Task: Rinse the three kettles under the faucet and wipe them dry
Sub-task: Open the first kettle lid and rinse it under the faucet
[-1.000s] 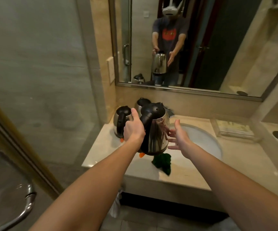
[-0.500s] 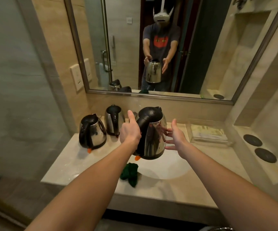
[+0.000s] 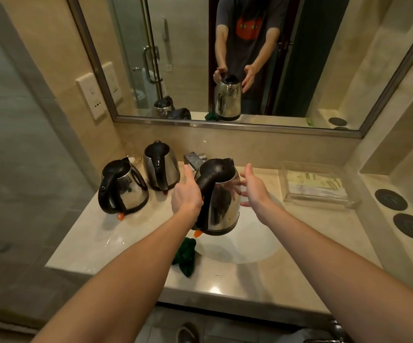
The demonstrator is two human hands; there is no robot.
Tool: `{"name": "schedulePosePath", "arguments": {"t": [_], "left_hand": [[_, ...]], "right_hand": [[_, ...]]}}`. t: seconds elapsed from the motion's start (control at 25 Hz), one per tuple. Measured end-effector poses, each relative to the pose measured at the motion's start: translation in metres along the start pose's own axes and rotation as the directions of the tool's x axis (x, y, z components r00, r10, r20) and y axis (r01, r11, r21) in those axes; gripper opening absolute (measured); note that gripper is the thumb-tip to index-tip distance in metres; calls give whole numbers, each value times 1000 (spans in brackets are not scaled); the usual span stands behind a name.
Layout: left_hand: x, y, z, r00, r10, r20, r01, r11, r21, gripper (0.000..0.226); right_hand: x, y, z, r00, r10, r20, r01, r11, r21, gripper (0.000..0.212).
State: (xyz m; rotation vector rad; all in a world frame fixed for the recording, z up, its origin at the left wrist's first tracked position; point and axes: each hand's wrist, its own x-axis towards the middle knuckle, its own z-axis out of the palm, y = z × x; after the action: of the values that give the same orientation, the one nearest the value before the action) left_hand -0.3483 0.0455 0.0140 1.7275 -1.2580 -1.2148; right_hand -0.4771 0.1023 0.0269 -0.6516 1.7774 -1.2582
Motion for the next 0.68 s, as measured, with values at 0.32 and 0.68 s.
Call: {"name": "schedulePosePath", "arguments": {"t": [0.32, 0.68], "left_hand": [[72, -16, 24, 994, -74, 81, 70, 996, 50, 73], [127, -44, 41, 980, -120, 157, 96, 983, 154, 75]], "right_hand": [[81, 5, 35, 999, -42, -20, 36, 972, -232, 64], [123, 20, 61, 995, 92, -45, -101, 960, -263, 60]]}}
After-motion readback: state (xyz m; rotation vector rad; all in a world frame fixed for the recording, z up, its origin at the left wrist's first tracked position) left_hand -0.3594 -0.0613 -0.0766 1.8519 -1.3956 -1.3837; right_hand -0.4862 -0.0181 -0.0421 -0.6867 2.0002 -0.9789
